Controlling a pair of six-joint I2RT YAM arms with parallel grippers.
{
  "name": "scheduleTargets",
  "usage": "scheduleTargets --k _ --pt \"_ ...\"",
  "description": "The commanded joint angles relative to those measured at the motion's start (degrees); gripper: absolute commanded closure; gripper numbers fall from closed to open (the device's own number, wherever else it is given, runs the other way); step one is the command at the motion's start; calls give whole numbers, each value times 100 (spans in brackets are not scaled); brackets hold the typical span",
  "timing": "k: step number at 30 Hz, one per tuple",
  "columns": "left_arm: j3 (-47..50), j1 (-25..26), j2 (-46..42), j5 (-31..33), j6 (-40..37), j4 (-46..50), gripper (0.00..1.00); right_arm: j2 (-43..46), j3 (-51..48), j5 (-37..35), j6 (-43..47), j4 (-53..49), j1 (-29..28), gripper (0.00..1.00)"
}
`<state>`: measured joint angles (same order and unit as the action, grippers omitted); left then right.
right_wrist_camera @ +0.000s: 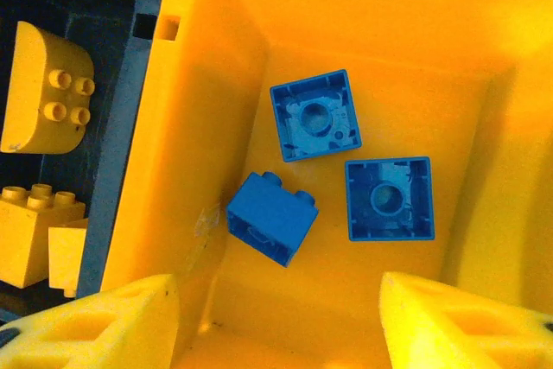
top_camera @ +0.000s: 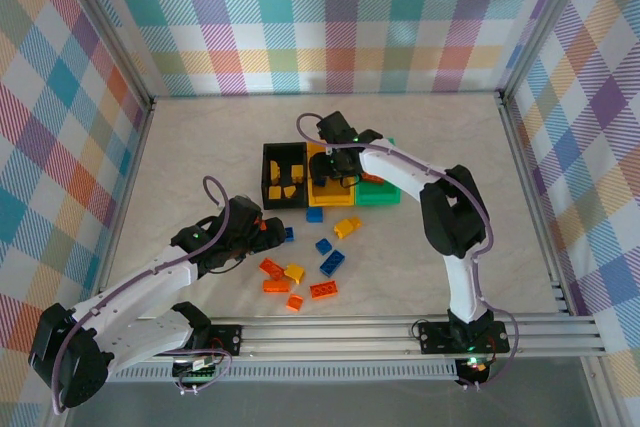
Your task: Sort the legos into containers by color
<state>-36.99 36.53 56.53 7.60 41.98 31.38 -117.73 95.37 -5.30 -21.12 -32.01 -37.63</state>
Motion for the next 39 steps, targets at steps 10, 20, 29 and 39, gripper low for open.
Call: scheduleTargets --k 10,20,29,39 --pt "-122 -10 847 -80 -512 6 7 1823 -1759 207 -149 680 -328 36" --pt "-171 753 1147 98 -515 81 8 3025 -3544 385 -492 1220 -351 36" --pt "-625 1491 1793 37 -872 99 11 3679 -4254 216 -615 1256 -351 35" --pt "-1119 2119 2509 537 -1069 461 17 4248 -4816 46 -770 1302 -342 34"
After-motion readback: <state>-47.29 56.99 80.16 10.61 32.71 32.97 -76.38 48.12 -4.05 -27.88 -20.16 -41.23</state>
